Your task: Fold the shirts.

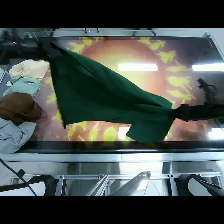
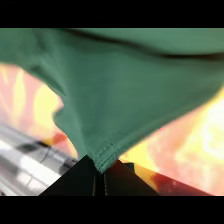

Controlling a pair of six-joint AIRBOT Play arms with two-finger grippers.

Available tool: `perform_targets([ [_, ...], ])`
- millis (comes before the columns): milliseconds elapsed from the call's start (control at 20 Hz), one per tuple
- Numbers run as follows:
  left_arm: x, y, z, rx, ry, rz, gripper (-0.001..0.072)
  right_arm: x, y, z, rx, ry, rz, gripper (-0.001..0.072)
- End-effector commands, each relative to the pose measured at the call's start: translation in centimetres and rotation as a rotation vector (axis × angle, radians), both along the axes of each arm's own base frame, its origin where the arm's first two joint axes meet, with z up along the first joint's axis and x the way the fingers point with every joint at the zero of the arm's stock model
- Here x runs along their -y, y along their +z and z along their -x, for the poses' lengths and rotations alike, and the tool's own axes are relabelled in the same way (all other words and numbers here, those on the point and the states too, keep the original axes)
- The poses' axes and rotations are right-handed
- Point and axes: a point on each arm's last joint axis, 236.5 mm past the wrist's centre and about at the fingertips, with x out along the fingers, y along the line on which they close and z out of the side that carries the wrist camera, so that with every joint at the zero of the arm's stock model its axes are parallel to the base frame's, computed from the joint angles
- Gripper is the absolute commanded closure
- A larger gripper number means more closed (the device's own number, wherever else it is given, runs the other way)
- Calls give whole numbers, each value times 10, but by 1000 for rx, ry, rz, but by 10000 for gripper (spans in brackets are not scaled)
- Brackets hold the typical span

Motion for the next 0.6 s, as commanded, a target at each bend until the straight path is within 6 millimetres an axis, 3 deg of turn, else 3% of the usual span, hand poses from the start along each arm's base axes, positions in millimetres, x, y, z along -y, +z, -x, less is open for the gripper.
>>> perform_targets([
  [0, -32, 10, -15, 20, 62, 6, 688, 24, 13, 8, 14, -54, 11, 691],
  [250, -29, -93, -40, -169, 0, 13, 675, 3, -5, -11, 23, -16, 38, 691],
  [350, -40, -127, -54, -224, 37, 29, 137, -10, -20, -13, -20, 10, 28, 691],
  [400, -46, -140, -55, -258, 50, 40, -2, -15, -27, -12, -46, 20, 20, 691],
  [550, -75, -161, -39, -395, 67, 94, 2, -27, -41, -8, -94, 55, 9, 690],
])
